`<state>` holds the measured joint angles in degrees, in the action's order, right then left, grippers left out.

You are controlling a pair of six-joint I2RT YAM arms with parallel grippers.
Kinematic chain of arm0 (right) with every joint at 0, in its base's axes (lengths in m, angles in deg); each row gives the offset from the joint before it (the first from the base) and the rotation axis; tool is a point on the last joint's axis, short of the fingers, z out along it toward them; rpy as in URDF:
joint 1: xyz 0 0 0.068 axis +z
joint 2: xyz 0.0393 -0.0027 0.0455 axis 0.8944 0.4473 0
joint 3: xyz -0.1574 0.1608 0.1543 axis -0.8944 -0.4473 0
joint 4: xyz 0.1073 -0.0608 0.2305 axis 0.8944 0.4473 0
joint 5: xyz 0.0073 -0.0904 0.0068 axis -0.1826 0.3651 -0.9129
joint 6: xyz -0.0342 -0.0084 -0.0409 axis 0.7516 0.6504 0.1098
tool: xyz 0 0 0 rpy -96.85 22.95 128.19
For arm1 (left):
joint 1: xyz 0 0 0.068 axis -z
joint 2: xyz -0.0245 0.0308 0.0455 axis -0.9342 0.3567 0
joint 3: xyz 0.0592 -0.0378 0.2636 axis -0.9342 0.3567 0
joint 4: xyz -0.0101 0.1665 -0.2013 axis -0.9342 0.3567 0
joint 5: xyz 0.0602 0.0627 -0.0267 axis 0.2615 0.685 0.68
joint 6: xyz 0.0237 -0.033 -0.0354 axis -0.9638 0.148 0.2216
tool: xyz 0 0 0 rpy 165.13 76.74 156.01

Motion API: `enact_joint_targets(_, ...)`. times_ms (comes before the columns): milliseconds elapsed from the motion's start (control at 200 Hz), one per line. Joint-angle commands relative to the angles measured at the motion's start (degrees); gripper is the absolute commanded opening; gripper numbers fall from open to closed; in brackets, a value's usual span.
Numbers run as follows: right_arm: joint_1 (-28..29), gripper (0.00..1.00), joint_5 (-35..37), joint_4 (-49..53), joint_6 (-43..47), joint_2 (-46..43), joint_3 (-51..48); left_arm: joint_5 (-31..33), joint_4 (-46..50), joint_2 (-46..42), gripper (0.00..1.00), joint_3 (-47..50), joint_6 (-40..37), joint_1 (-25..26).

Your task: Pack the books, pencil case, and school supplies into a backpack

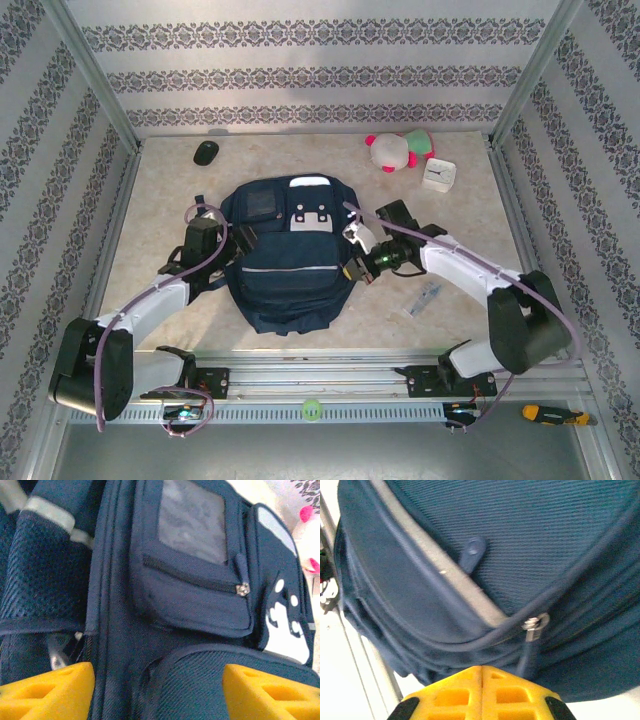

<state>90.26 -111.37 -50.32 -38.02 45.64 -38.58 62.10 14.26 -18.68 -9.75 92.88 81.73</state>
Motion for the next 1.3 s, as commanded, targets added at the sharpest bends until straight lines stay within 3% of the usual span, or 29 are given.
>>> enact_joint_targets(0, 0.6, 0.16, 6.9, -0.8, -1.9, -1.1, -0.4, -0.6, -1.4, -0.9, 0.68, 0.6, 2.1, -0.4)
enact_joint_targets(175, 1.8, 0.36, 8.1, 1.5, 0.8, 3.1, 1.7, -0.6, -1.3, -0.9, 0.68, 0.3, 1.7, -0.3)
enact_joint_targets(405, 3.8, 0.39, 10.7, 2.0, 2.8, 7.0, 3.7, -0.6, -1.2, -0.8, 0.68, 0.3, 1.4, -0.4)
enact_joint_targets(475, 3.8, 0.35, 11.3, 1.5, 2.9, 8.3, 4.4, -0.7, -1.0, -0.8, 0.67, 0.2, 1.1, -0.4)
enact_joint_targets(740, 3.4, 0.00, 9.6, 2.9, 2.9, 8.8, 6.1, -0.5, 0.4, -1.5, 0.67, 0.0, 0.5, -0.4)
enact_joint_targets(959, 3.7, 0.00, 1.5, 4.6, -1.9, 4.6, 4.8, 0.5, -0.3, -1.8, 0.68, 0.9, 1.1, -0.4)
enact_joint_targets(1154, 5.1, 0.00, -1.1, 5.5, -5.9, 2.0, 3.9, 0.4, -3.1, -3.2, 0.64, 1.5, 2.1, -0.1)
enact_joint_targets(1294, 4.1, 0.00, -0.8, 6.5, -8.0, 1.6, 4.1, 1.3, -2.3, -9.2, 0.65, 0.5, -9.7, 2.2)
